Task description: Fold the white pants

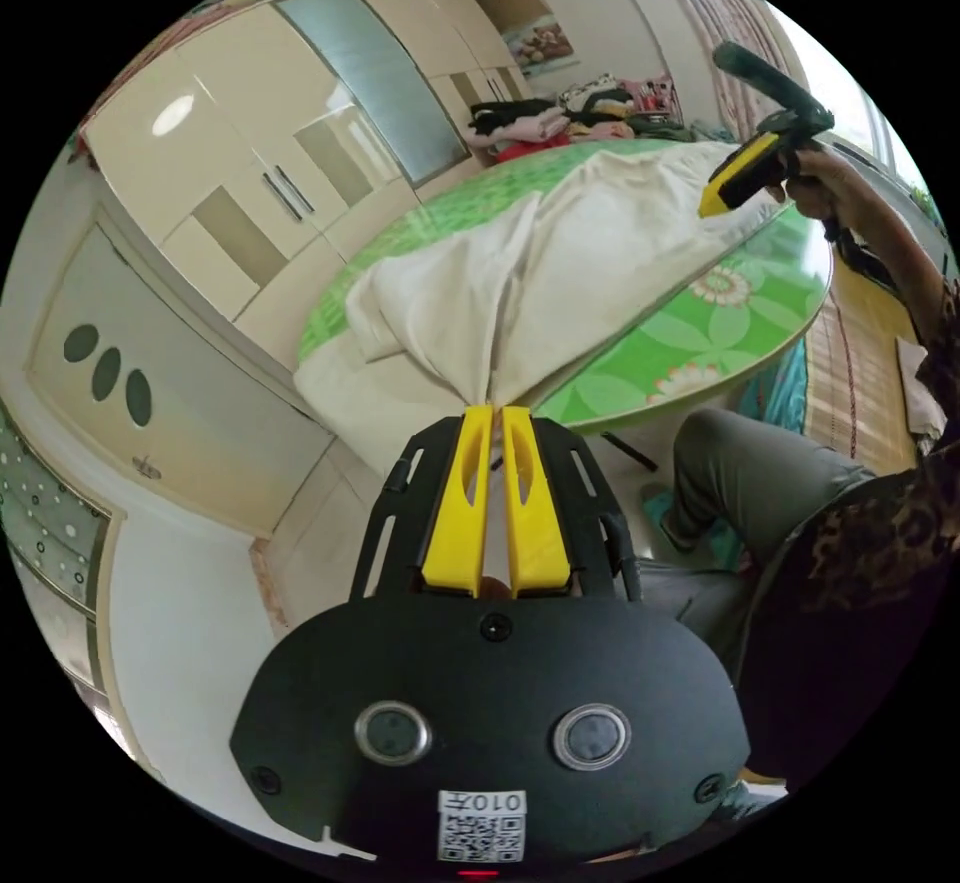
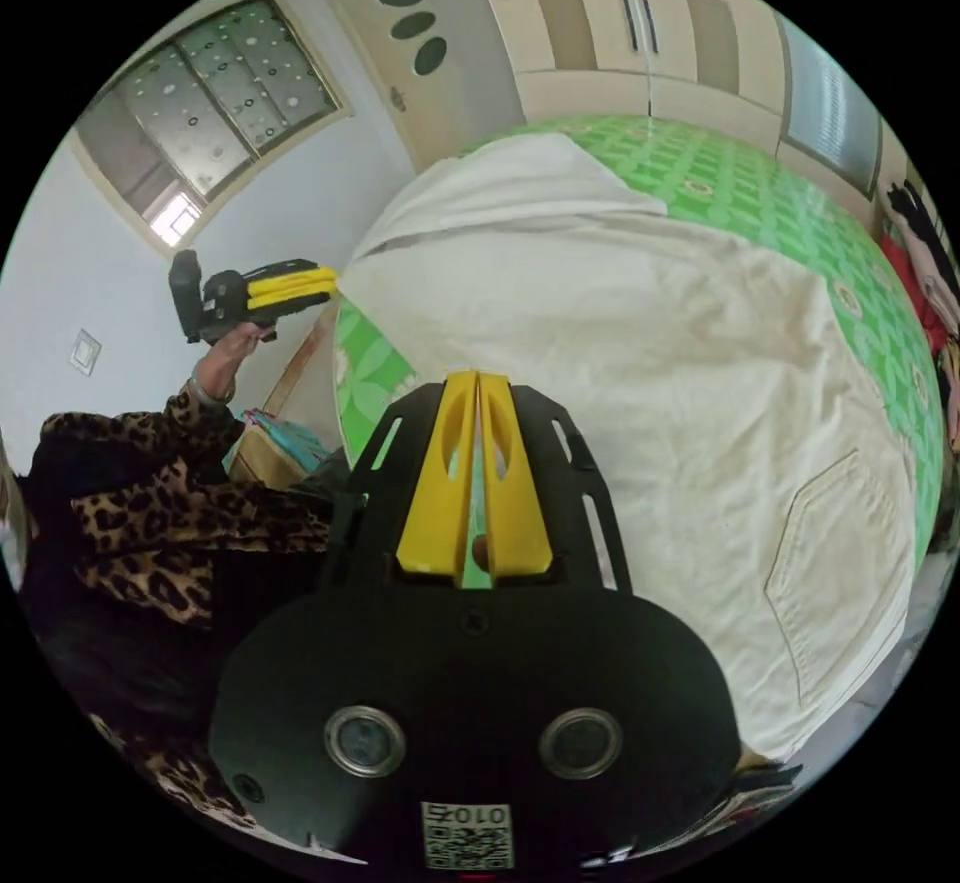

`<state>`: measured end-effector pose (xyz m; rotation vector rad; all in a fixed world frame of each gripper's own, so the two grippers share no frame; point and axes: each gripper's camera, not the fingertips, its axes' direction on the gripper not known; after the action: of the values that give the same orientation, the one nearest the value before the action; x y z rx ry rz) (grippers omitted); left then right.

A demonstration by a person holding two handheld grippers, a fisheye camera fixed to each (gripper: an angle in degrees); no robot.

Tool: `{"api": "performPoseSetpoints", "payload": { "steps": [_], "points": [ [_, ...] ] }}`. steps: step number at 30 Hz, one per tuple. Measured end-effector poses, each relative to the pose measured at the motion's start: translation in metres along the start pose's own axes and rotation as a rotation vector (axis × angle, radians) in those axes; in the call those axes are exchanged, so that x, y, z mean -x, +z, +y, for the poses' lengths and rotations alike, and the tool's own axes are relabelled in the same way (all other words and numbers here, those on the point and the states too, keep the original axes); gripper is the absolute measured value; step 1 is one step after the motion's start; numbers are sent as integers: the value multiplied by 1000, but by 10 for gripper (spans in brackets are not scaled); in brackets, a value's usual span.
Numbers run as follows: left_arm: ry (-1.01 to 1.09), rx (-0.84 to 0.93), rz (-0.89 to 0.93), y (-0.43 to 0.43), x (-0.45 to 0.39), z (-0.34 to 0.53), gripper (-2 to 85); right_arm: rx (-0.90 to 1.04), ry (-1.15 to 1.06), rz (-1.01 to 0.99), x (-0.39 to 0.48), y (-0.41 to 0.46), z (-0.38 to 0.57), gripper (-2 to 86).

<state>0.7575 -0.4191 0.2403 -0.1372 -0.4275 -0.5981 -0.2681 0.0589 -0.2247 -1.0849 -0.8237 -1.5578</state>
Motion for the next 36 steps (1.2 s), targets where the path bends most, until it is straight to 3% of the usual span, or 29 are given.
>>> {"api": "performPoseSetpoints", "payload": {
  "steps": [2,5,7,9,11,15,17,20,24,26,30,36],
  "points": [
    [-21,-7,-3,-2,-4,7,-1,36,11,12,-14,22,-1,28],
    [-24,-34,-36,-4,-16,16,-1,-67,86,-69,-47,29,-3,27],
    [-11,-55,-91,-4,-27,22,-1,-183,164,-245,-84,40,-8,27],
    [-21,-57,-130,-6,-34,26,-1,-183,193,-381,-110,62,-9,27],
    [-78,-129,-175,-24,-32,36,-2,-220,227,-422,-133,82,4,26],
    [-368,-217,-36,-43,11,73,-2,-337,357,-623,-203,124,72,28],
    [-525,-244,164,-38,41,102,-2,-477,397,-701,-230,126,118,30],
    [-592,-286,203,-36,45,113,-2,-687,472,-643,-262,113,209,37],
    [-503,-315,225,-26,27,83,-2,-913,854,-331,-296,94,352,96],
    [-421,-329,260,-15,9,53,-2,-958,999,-281,-312,103,401,129],
    [-321,-313,256,2,-21,12,-2,-974,1157,-387,-364,155,468,166],
    [-338,-249,290,35,-35,-24,-2,-985,1059,-606,-440,214,455,176]
  ]
}}
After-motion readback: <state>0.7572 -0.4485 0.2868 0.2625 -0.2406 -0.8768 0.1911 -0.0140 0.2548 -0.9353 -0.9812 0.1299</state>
